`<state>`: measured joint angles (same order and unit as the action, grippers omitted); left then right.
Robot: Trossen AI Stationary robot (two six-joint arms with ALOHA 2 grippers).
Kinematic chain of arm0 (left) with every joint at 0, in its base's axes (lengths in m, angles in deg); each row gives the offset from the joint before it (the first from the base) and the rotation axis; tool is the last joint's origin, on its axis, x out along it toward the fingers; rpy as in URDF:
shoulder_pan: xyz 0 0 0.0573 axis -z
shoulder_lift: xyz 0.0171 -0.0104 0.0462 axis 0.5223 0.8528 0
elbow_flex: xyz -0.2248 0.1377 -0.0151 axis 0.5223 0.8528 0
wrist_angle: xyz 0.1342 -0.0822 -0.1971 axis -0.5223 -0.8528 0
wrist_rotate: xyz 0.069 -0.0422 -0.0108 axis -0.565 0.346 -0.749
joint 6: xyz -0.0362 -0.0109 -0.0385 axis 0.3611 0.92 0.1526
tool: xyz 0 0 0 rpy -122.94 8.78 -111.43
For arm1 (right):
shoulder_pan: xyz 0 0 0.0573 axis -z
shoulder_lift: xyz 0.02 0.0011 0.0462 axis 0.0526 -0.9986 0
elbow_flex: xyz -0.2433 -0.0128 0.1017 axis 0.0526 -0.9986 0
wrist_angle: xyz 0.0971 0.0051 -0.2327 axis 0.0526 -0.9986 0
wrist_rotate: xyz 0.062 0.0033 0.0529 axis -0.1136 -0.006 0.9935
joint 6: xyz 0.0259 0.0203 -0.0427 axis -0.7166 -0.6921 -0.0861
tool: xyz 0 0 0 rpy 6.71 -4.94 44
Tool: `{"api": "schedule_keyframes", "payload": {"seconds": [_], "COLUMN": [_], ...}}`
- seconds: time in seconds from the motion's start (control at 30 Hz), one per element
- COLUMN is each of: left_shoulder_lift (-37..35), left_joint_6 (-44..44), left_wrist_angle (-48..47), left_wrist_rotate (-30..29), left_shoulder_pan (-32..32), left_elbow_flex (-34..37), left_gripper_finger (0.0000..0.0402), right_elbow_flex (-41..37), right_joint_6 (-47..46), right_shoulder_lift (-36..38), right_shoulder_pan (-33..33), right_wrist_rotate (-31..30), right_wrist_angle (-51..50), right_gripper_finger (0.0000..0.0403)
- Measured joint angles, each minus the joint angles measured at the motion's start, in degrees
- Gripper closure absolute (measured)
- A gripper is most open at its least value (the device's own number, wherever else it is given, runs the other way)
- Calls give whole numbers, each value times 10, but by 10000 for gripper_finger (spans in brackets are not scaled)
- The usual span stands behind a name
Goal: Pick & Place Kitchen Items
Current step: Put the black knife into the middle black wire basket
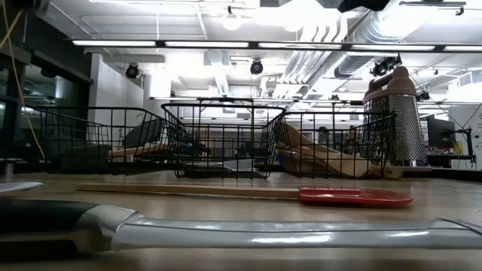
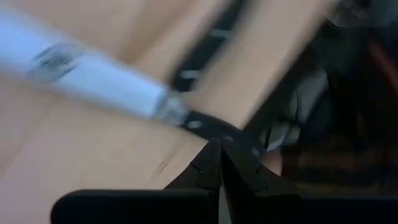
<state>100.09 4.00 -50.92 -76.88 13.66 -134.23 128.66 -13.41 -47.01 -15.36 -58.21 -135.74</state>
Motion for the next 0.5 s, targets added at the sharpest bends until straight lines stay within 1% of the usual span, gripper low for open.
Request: {"api": "schedule_keyframes", "payload": {"seconds": [0.13, 0.2, 0.3, 0.5], "left_shoulder_lift": [0, 0, 0, 0], "left_joint_6": [-237, -317, -366, -425], "left_wrist_angle": [79, 107, 135, 136], "left_wrist_rotate": [12, 12, 12, 6], "left_shoulder_pan": [0, 0, 0, -6], "left_elbow_flex": [0, 0, 0, 0], "left_gripper_finger": [392, 392, 392, 392], "right_elbow_flex": [0, 0, 0, 0], "right_joint_6": [6, 8, 21, 27], "right_shoulder_lift": [0, 0, 0, 0], "right_shoulder_pan": [0, 0, 0, 0], "right_wrist_rotate": [-3, -4, -4, 22], "right_wrist_angle": [-25, -29, -29, -28], "right_gripper_finger": [254, 254, 254, 254]}}
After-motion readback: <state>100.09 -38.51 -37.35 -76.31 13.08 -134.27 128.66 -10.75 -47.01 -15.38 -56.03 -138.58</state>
